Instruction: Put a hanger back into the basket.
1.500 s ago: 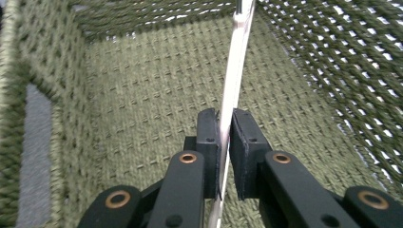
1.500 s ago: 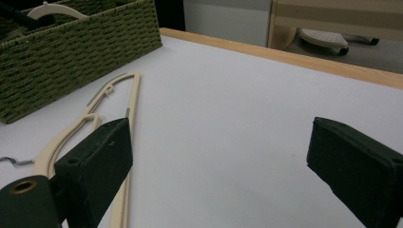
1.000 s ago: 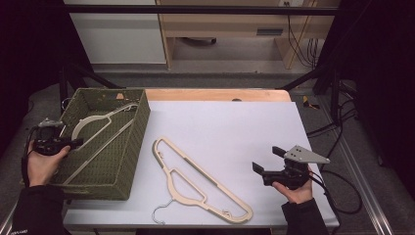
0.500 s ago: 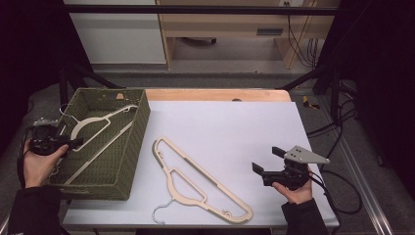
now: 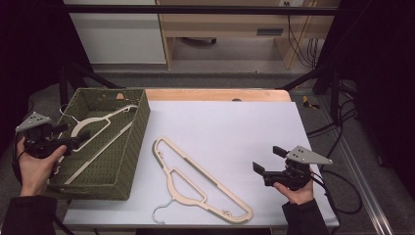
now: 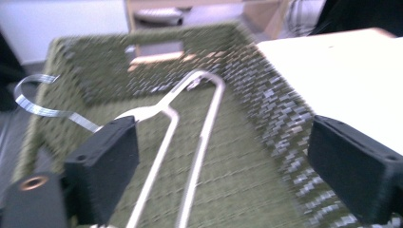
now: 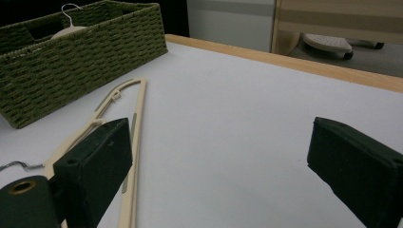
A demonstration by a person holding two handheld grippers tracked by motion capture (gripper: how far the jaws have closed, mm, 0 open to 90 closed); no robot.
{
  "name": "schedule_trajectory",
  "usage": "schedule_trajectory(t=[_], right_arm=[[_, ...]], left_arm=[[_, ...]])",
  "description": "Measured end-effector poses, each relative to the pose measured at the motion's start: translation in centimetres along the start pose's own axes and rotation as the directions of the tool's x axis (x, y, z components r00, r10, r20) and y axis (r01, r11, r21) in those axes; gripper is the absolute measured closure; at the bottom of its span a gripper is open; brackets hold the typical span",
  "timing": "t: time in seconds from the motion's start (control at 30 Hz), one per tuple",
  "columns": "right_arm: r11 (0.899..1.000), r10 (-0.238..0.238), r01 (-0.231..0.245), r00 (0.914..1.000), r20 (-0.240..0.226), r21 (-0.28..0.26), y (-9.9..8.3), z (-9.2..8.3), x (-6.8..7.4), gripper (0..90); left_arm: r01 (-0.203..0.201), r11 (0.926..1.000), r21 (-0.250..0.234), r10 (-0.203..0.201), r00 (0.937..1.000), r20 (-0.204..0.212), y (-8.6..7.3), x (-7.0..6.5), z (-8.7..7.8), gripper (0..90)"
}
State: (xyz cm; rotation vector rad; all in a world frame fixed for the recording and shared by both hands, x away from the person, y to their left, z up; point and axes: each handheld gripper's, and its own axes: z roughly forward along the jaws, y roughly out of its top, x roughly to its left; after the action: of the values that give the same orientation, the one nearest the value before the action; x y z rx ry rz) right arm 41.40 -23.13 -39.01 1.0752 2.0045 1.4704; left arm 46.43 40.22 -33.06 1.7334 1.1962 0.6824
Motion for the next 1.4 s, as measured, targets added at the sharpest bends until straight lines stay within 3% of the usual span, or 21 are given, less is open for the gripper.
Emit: schedule_trajectory(t=[0.23, 0.4, 0.5, 0.53, 0.57, 0.67, 0.7, 0.73, 0.83, 0.93, 1.07, 1.3, 1.4], right_arm=[[1.000, 0.005, -0.005, 1.0000, 0.002, -0.009, 0.1, -0.1, 0.2, 7.8], [1.000, -0.001, 0.001, 1.0000, -0.004, -0.022, 0.4, -0.3, 0.4, 7.7], [1.000, -0.005, 0.005, 1.0000, 0.001, -0.024, 0.4, -0.3, 0.5, 7.6], [1.000, -0.005, 0.005, 1.0000, 0.001, -0.024, 0.4, -0.3, 0.5, 7.6], [1.000, -0.010, 0.010, 0.9999, -0.002, -0.019, 0.3, -0.2, 0.5, 7.6], [1.000, -0.009, 0.009, 1.0000, -0.002, -0.016, 0.3, -0.2, 0.5, 7.5], [1.000, -0.006, 0.006, 1.0000, -0.001, -0.017, 0.3, -0.2, 0.5, 7.4], [1.000, -0.006, 0.006, 1.0000, -0.001, -0.017, 0.3, -0.2, 0.5, 7.4], [1.000, -0.005, 0.005, 1.0000, -0.001, -0.019, 0.3, -0.2, 0.5, 7.3], [1.000, -0.012, 0.012, 0.9999, -0.006, -0.017, 0.3, -0.2, 0.6, 7.3], [1.000, -0.004, 0.004, 1.0000, -0.008, -0.018, 0.2, -0.1, 0.7, 7.4], [0.999, -0.004, 0.003, 0.9997, -0.023, -0.032, 0.2, 0.0, 0.9, 7.8], [1.000, -0.006, 0.006, 0.9996, -0.027, -0.026, 0.1, 0.0, 1.0, 7.8]], left_arm=[[-0.034, 0.9923, -0.119, 0.045, 0.9951, 0.088, 0.7, -3.9, -1.8, 6.3], [-0.090, 0.9865, -0.137, 0.108, 0.9857, 0.129, 0.4, -7.0, -2.1, 5.0], [-0.127, 0.9821, -0.140, 0.150, 0.9739, 0.170, -0.2, -9.1, -1.6, 4.4], [-0.127, 0.9821, -0.140, 0.150, 0.9739, 0.170, -0.2, -9.1, -1.6, 4.3], [-0.126, 0.9821, -0.140, 0.152, 0.9684, 0.197, -0.7, -10.1, -1.3, 4.3], [-0.121, 0.9822, -0.143, 0.151, 0.9643, 0.217, -1.1, -11.1, -0.9, 4.3], [-0.122, 0.9824, -0.142, 0.152, 0.9614, 0.229, -1.6, -12.1, -0.5, 4.6], [-0.122, 0.9824, -0.142, 0.152, 0.9614, 0.229, -1.6, -12.1, -0.5, 4.8], [-0.145, 0.9809, -0.129, 0.173, 0.9570, 0.233, -2.3, -13.8, 0.2, 4.9], [-0.161, 0.9794, -0.122, 0.187, 0.9493, 0.252, -2.8, -15.1, 0.6, 5.4], [-0.188, 0.9762, -0.108, 0.212, 0.9304, 0.299, -3.6, -16.8, 0.9, 7.2], [-0.220, 0.9721, -0.081, 0.234, 0.9047, 0.356, -5.7, -19.1, 1.5, 9.3], [-0.224, 0.9724, -0.066, 0.232, 0.9014, 0.365, -6.2, -19.5, 1.8, 10.0]])
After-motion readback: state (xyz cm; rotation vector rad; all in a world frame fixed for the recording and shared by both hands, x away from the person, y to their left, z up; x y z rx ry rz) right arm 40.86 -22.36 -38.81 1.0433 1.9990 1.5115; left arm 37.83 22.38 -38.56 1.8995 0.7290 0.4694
